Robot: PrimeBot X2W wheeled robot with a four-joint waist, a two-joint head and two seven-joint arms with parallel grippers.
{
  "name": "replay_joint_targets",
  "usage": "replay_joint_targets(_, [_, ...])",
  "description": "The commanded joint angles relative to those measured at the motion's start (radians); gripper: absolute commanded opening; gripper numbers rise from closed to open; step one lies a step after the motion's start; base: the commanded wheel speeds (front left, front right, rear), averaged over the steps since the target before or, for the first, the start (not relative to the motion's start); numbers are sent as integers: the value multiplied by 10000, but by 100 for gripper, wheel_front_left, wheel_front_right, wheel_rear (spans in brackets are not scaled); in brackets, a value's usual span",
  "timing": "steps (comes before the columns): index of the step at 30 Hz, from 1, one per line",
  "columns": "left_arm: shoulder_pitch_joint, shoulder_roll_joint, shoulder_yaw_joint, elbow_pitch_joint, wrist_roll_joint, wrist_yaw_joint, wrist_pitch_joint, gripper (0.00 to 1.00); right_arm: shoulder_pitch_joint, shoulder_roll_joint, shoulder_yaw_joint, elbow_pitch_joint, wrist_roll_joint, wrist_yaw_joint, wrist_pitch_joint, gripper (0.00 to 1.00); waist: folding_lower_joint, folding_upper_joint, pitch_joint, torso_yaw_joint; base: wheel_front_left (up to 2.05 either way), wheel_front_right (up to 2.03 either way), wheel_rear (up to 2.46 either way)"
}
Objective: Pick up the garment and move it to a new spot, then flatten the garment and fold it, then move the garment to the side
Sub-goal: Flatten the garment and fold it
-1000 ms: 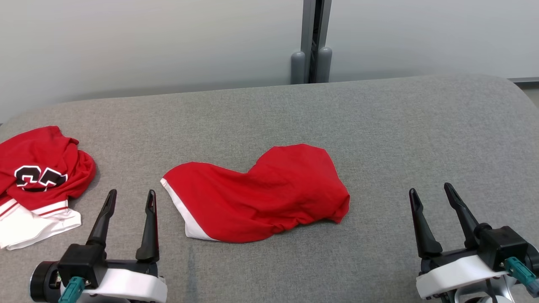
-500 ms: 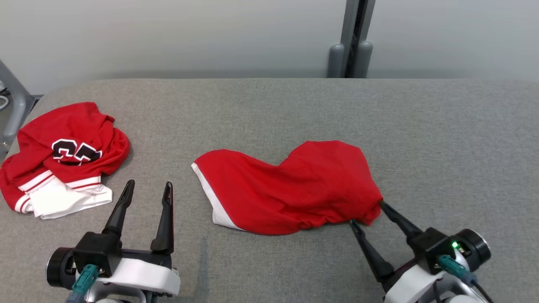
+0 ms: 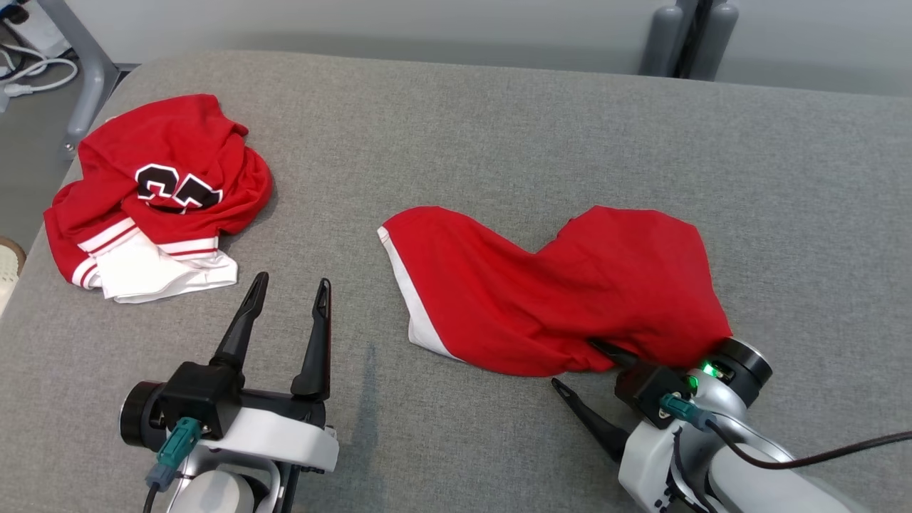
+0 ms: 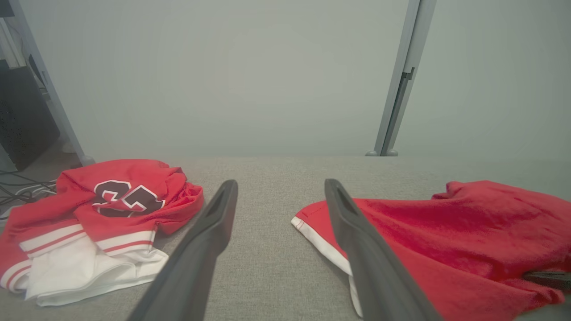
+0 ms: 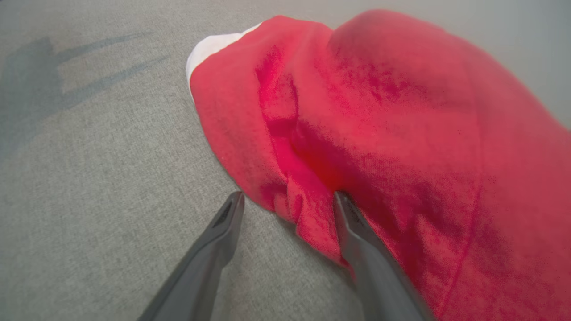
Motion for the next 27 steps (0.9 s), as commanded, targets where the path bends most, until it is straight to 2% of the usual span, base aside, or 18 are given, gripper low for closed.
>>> replay_joint_targets(1, [-197, -21, 15, 62, -24, -73, -82, 100, -203, -93, 196, 160, 141, -2, -5, 42, 0, 0, 144, 108, 0, 0, 0])
replay_joint_targets(2, [-220, -37, 18, 109, -28, -70, -108, 100, -354, -150, 359, 248, 258, -2, -10, 7, 0, 0, 171, 103, 0, 0, 0])
replay_joint_targets(3, [-225, -48, 30, 148, -31, -58, -141, 100, -479, -209, 516, 275, 420, -2, -31, 0, 0, 0, 191, 82, 0, 0, 0])
replay_joint_targets(11, [-277, -8, 85, 300, -19, -91, -235, 100, -1208, -1016, 2131, -587, 1976, -2, 587, 0, 0, 0, 151, -307, 0, 0, 0])
replay_joint_targets(17, [-313, 87, 152, 311, -21, -101, -265, 100, -1826, -2512, 3118, -2765, 4229, -1, 1910, 0, 0, 0, 60, -681, 0, 0, 0])
replay_joint_targets(23, [-120, 146, 182, 230, -6, 36, -291, 100, -1978, -4025, 2634, -5174, 6872, -1, 3442, 0, 0, 0, -47, -925, 0, 0, 0])
replay_joint_targets(27, [-58, 172, 188, 140, 1, 95, -295, 100, -2028, -4685, 1715, -6189, 8472, -1, 4260, 0, 0, 0, -38, -997, 0, 0, 0])
